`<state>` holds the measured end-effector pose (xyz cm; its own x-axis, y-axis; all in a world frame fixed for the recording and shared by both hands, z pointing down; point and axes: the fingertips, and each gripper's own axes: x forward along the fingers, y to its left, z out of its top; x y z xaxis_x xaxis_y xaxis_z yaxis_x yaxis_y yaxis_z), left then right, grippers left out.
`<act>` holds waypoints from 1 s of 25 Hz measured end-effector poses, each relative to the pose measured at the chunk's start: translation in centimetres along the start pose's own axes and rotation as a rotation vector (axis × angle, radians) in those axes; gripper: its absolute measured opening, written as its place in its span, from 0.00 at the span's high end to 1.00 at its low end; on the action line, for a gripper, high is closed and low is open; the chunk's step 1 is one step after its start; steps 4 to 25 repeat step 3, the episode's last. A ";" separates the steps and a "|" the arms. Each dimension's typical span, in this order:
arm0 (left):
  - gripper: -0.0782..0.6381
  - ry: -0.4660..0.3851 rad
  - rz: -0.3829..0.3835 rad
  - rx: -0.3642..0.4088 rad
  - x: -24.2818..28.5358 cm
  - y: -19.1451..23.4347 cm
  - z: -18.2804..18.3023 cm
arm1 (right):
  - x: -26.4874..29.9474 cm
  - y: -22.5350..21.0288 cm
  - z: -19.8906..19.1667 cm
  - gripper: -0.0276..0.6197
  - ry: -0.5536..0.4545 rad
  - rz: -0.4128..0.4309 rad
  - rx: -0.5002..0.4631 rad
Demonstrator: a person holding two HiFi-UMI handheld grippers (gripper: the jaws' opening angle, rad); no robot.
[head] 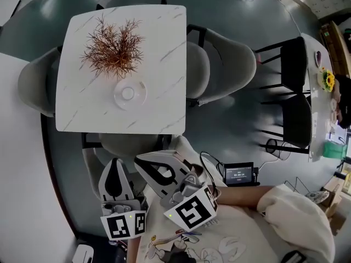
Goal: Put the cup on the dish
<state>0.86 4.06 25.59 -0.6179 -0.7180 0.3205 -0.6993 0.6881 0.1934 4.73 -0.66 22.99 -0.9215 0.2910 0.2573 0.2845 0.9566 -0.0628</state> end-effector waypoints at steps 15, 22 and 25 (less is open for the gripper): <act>0.89 0.003 0.001 -0.006 0.2 -0.2 -0.2 | -0.7 -0.4 -0.2 0.95 0.010 -0.001 -0.005; 0.89 0.003 0.001 -0.006 0.2 -0.2 -0.2 | -0.7 -0.4 -0.2 0.95 0.010 -0.001 -0.005; 0.89 0.003 0.001 -0.006 0.2 -0.2 -0.2 | -0.7 -0.4 -0.2 0.95 0.010 -0.001 -0.005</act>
